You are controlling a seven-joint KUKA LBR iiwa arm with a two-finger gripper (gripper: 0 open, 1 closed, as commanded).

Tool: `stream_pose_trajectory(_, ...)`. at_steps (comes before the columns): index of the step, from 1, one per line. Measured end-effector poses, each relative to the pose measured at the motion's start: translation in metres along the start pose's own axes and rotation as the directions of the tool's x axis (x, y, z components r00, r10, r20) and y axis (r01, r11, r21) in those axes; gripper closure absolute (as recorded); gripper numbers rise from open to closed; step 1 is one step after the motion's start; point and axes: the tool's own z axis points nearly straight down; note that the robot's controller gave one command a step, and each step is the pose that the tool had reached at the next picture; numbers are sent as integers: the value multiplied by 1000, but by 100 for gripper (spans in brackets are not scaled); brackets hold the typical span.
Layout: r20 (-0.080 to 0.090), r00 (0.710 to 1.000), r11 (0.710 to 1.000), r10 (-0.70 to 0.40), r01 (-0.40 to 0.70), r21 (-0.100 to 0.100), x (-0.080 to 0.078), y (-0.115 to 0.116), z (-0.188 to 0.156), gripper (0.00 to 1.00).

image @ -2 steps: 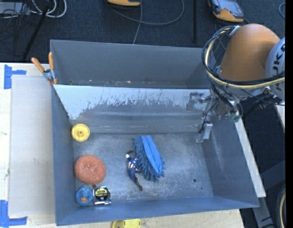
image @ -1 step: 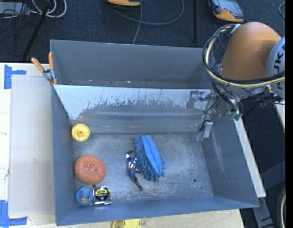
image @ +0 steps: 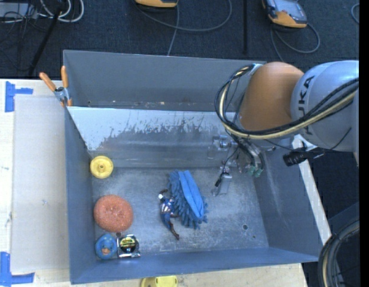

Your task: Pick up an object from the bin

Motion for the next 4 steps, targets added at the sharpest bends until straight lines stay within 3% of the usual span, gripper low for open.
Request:
stream_pose_trajectory(1, -5, 999, 999, -55, 55, 2, 5, 35, 0, 0)
stream_pose_trajectory(2, -5, 994, 994, -109, 109, 0, 31, 63, -2, 0)
stream_pose_trajectory(3, 4, 989, 989, 150, -150, -1, 33, 55, 45, 0)
stream_pose_trajectory(4, -3, 942, 942, 336, -336, 1, 29, 44, 70, 100)
